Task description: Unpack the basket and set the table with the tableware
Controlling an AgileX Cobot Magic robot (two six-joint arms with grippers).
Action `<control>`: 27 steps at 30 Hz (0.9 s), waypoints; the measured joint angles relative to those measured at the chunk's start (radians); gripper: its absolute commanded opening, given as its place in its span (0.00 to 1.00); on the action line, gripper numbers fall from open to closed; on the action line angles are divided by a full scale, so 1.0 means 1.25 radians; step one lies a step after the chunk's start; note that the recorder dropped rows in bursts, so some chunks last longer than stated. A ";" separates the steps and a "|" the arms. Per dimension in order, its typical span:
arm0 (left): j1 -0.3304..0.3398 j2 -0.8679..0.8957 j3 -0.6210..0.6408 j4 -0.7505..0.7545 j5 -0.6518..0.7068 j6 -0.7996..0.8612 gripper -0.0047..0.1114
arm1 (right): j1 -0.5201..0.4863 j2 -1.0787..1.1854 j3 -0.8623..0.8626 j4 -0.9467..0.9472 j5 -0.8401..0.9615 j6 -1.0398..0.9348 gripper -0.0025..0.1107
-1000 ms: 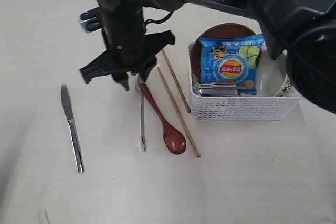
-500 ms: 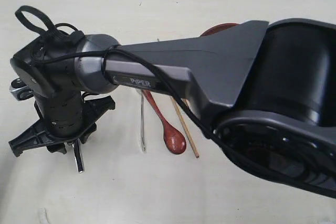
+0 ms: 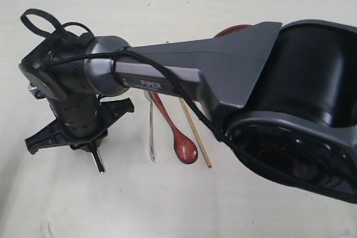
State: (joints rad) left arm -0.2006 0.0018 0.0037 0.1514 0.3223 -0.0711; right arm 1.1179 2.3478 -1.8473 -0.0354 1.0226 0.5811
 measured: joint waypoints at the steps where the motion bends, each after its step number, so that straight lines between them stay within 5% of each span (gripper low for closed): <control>1: 0.000 0.000 0.000 0.000 0.000 0.000 0.04 | -0.008 0.000 0.000 0.006 0.006 0.030 0.02; 8: 0.000 0.000 0.000 0.000 0.000 0.000 0.04 | -0.036 0.000 0.000 0.043 0.060 0.247 0.02; 15: 0.000 0.000 0.000 0.000 0.000 0.000 0.04 | 0.036 -0.001 0.000 0.068 0.052 0.385 0.02; 27: 0.000 0.000 0.000 0.001 0.000 0.000 0.04 | 0.056 -0.001 0.000 0.160 -0.106 0.399 0.02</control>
State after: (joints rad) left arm -0.2006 0.0018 0.0037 0.1529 0.3223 -0.0711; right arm 1.1885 2.3460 -1.8473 0.1652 0.8901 1.0804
